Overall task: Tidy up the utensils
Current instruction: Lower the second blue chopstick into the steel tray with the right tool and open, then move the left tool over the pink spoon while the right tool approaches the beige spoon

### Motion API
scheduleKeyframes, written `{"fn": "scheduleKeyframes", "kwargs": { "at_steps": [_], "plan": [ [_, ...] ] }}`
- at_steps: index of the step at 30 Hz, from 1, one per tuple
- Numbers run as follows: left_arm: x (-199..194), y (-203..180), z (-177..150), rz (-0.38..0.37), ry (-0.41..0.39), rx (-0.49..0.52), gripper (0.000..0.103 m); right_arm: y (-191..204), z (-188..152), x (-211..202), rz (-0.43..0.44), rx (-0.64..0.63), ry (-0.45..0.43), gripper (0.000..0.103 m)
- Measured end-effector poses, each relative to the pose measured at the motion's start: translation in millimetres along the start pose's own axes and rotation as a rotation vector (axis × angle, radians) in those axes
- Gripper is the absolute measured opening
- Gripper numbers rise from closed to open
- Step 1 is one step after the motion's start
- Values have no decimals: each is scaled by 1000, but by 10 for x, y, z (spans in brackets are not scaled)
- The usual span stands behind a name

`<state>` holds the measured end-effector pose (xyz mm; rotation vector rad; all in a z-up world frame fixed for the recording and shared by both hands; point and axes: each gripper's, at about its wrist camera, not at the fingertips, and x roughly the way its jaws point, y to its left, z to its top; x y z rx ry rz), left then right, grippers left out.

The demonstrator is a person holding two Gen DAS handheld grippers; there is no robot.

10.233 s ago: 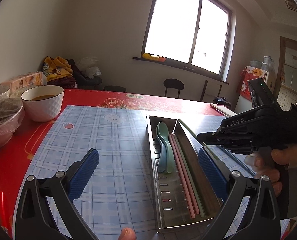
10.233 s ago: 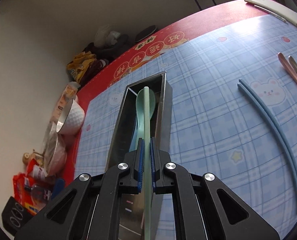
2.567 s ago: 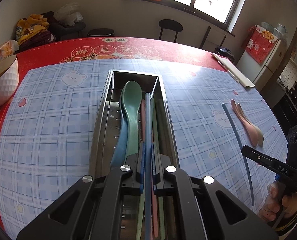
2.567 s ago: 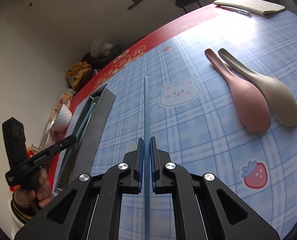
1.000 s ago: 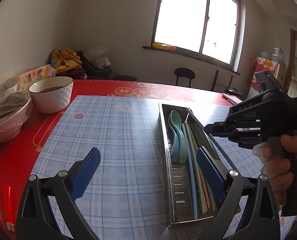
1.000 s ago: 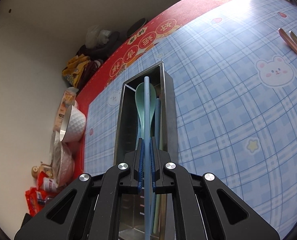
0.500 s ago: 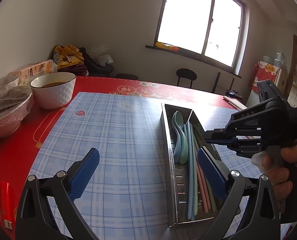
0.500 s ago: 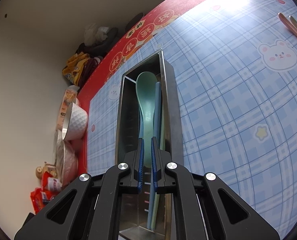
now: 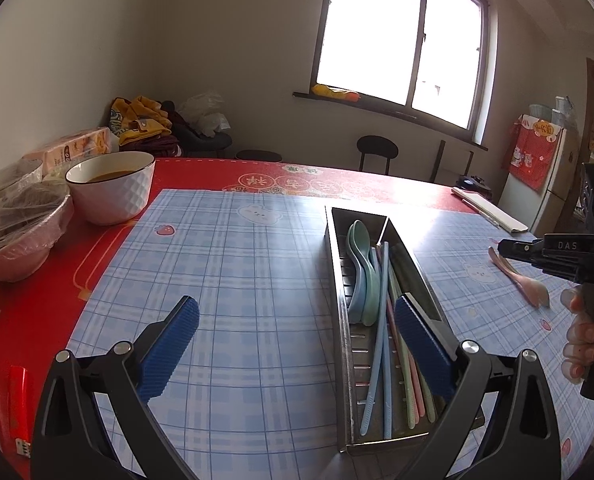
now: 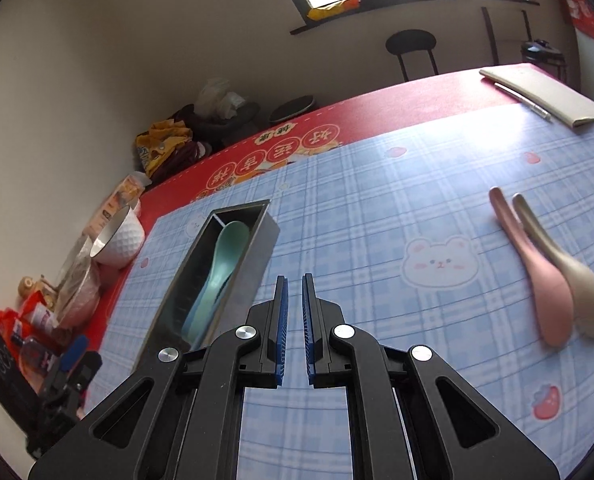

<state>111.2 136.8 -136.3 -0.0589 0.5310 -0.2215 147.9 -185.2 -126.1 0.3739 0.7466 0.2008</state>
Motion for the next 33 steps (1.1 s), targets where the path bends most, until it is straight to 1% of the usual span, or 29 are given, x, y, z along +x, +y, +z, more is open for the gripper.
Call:
{"fn": "scheduleKeyframes", "kwargs": {
  "at_steps": [3, 4, 6, 10, 12, 14, 17, 19, 23, 25, 27, 28, 30, 33],
  "plan": [
    [-61, -144, 69, 10, 0, 36, 94, -295, 36, -216, -28, -50, -41, 8],
    [-108, -204, 123, -5, -5, 32, 90, -405, 51, -279, -34, -58, -51, 8],
    [-207, -373, 249, -31, -24, 31, 89, -636, 88, -374, -42, -55, -63, 8],
    [-289, -886, 478, -79, -49, 62, 88, -1103, 167, -500, -28, -2, -84, 8],
    [-246, -1194, 534, -110, -39, 91, 87, -1283, 185, -537, -24, 13, -89, 8],
    [-149, -1513, 549, -124, -18, 125, 87, -1450, 187, -556, -25, 18, -87, 8],
    [57, -1946, 513, -145, 25, 154, 86, -1694, 181, -579, -33, 32, -85, 8],
    [240, -2210, 469, -168, 68, 159, 81, -1839, 189, -599, -47, 42, -99, 8],
    [678, -2669, 387, -190, 171, 156, 75, -2024, 231, -607, -59, 56, -137, 8],
    [879, -2840, 349, -200, 223, 138, 69, -2080, 244, -598, -57, 59, -145, 8],
    [1067, -2993, 327, -214, 269, 119, 64, -2128, 234, -578, -26, 71, -144, 8],
    [1148, -3059, 309, -224, 288, 110, 59, -2156, 230, -572, 0, 82, -140, 8],
    [1309, -3181, 286, -240, 328, 91, 53, -2169, 214, -588, 30, 84, -147, 8],
    [1541, -3286, 253, -268, 391, 33, 48, -2184, 206, -591, 75, 91, -146, 8]
  ]
}}
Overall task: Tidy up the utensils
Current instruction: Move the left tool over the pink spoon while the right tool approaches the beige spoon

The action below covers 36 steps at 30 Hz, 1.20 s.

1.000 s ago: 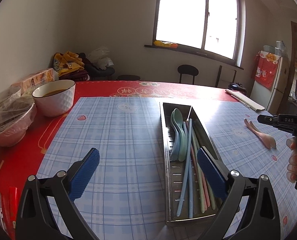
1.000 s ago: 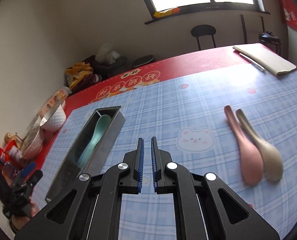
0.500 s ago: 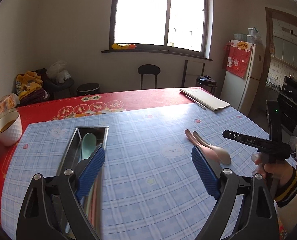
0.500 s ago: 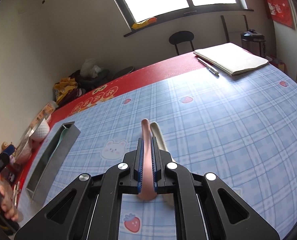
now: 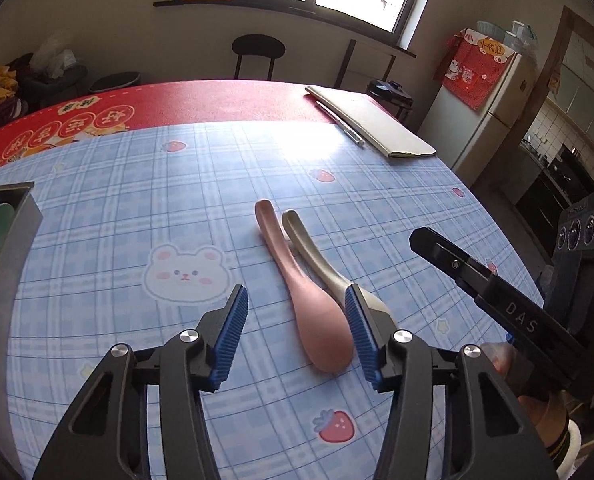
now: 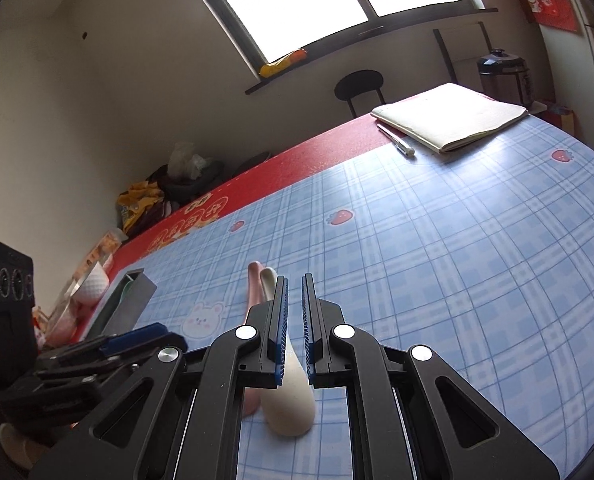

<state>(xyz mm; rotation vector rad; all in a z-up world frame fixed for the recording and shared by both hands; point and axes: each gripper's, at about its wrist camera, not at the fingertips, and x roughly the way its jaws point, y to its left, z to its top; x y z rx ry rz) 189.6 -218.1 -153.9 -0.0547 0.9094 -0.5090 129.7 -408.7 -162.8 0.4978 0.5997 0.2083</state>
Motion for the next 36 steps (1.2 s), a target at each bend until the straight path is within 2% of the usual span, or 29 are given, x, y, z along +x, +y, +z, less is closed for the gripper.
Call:
{"fn": "scheduleKeyframes", "kwargs": {
  "at_steps": [5, 7, 12, 20, 24, 26, 27, 30, 36],
  "plan": [
    [245, 120, 69, -57, 62, -124, 46, -85, 3, -2, 32, 50, 6, 8],
    [308, 152, 80, -71, 82, -153, 42, -111, 4, 5, 36, 61, 14, 8],
    [394, 184, 79, -97, 105, -187, 38, -114, 8, 15, 38, 63, 18, 8],
    [456, -2, 34, -48, 97, -100, 36, -134, 12, 26, 37, 71, 20, 8],
    [474, -109, -17, -2, 77, -15, 36, -144, 9, 25, 39, 75, 21, 8],
    [477, -123, -36, -2, 72, 20, 36, -155, 7, 21, 40, 79, 21, 8],
    [474, -101, -40, -6, 72, 21, 32, -164, 7, 19, 41, 82, 20, 8],
    [426, -10, -62, -11, 77, 13, 27, -191, 6, 11, 44, 94, 19, 8],
    [183, 86, -222, 91, 61, 127, 26, -210, 6, 4, 46, 103, 20, 8]
  ]
}}
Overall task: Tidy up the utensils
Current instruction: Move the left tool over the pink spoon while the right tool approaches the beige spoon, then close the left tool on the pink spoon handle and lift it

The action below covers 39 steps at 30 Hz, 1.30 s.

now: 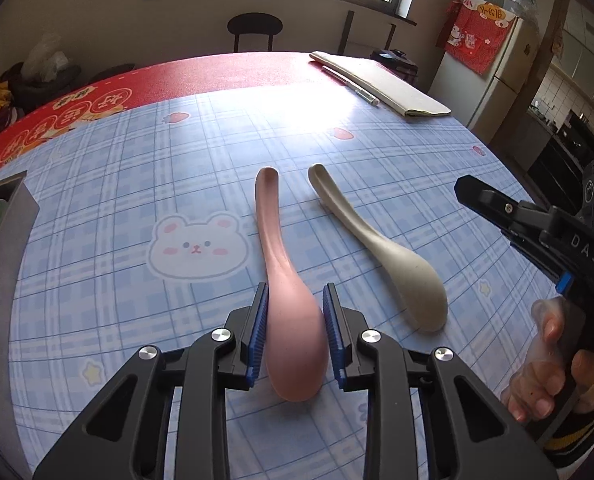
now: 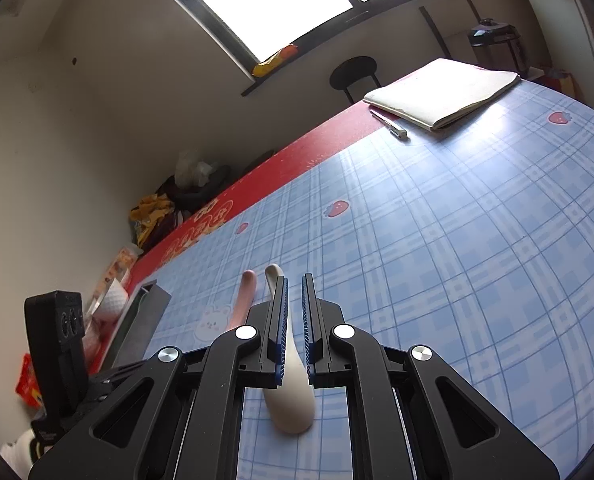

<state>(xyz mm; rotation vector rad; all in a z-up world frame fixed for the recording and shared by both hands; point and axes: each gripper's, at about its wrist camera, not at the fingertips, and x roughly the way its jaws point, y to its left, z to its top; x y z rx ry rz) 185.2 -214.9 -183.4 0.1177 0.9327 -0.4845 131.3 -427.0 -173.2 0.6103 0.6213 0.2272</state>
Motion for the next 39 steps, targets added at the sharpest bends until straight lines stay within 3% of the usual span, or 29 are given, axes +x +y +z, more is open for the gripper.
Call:
{"fn": "scheduleKeyframes", "kwargs": {
  "at_steps": [3, 15, 24, 26, 27, 33, 39],
  "plan": [
    [-106, -8, -109, 63, -18, 89, 26, 8, -4, -2, -1, -3, 1, 8],
    [-208, -303, -330, 66, -77, 259, 24, -6, -3, 12, 1, 9, 1, 8],
    [-206, -114, -280, 36, -70, 163, 21, 18, -12, 21, 7, -5, 10, 8],
    [-269, -56, -290, 38, -90, 139, 15, 38, -16, 45, 16, -15, 22, 8],
    [-302, -33, -302, 41, -97, 129, 5, 65, -21, 67, 23, -27, 34, 8],
    [-388, 177, -464, 36, -97, 48, 5, 275, -81, 152, 37, -145, 84, 8],
    [-526, 395, -518, 21, -153, -55, 5, 217, -70, 191, 47, -117, 105, 8]
  ]
}}
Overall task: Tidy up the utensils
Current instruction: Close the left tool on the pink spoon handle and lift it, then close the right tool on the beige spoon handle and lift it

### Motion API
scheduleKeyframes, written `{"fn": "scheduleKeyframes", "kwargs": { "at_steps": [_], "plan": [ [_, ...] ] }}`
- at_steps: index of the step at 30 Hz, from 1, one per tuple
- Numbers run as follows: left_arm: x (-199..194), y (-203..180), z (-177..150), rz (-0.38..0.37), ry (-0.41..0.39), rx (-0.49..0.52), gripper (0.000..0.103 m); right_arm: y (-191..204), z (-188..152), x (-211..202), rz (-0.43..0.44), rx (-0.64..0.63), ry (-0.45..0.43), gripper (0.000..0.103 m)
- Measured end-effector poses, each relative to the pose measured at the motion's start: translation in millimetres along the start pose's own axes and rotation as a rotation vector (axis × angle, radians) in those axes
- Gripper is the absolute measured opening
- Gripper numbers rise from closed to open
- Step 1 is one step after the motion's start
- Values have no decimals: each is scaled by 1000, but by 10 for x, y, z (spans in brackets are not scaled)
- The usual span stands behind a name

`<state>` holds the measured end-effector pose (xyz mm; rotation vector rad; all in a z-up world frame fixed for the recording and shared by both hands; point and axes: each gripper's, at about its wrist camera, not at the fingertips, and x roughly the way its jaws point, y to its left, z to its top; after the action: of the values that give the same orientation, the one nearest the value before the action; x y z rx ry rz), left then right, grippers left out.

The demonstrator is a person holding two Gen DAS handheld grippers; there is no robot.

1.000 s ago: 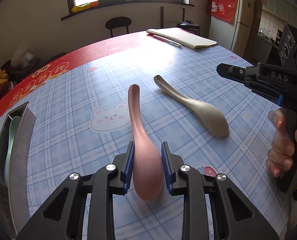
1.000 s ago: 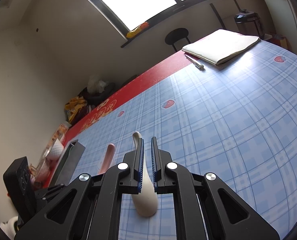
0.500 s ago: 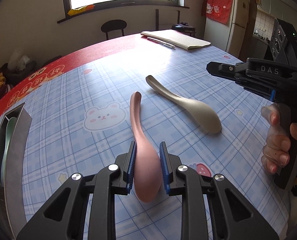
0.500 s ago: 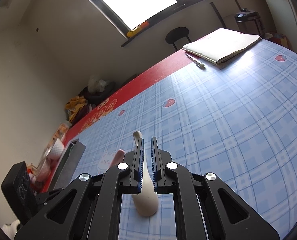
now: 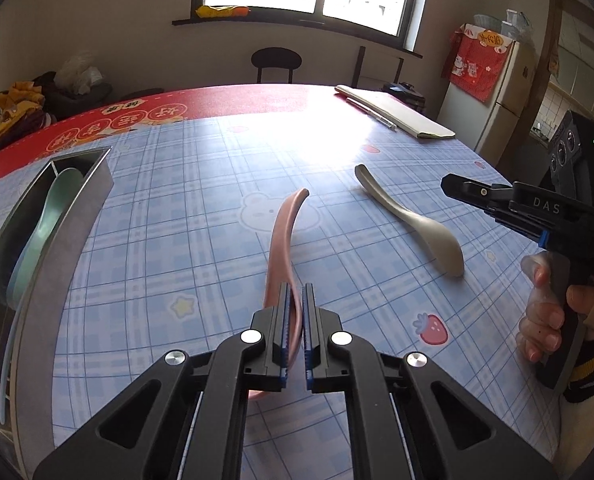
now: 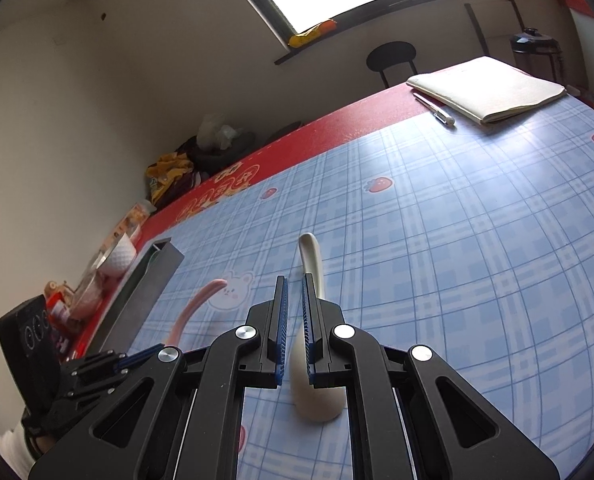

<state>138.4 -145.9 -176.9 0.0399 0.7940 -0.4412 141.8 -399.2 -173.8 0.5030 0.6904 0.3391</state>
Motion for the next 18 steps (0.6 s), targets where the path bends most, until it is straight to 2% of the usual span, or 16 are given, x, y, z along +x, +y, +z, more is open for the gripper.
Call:
{"fn": "scheduleKeyframes", "kwargs": {
  "at_steps": [6, 9, 12, 14, 17, 18],
  "plan": [
    [-19, 166, -1, -21, -3, -83, 5, 78, -9, 73, -37, -34, 36, 8],
    [-61, 264, -10, -41, -19, -126, 5, 200, -22, 142, -127, -90, 75, 11],
    [-78, 290, -6, -63, -27, -138, 6, 468, -90, 214, -246, -226, 124, 20],
    [-76, 285, 3, -77, -31, -138, 6, 629, -181, 257, -300, -311, 155, 22],
    [-85, 284, 7, -101, -38, -141, 6, 747, -272, 270, -355, -364, 163, 37],
    [-85, 287, 5, -109, -41, -143, 6, 773, -294, 281, -382, -376, 168, 49]
  ]
}}
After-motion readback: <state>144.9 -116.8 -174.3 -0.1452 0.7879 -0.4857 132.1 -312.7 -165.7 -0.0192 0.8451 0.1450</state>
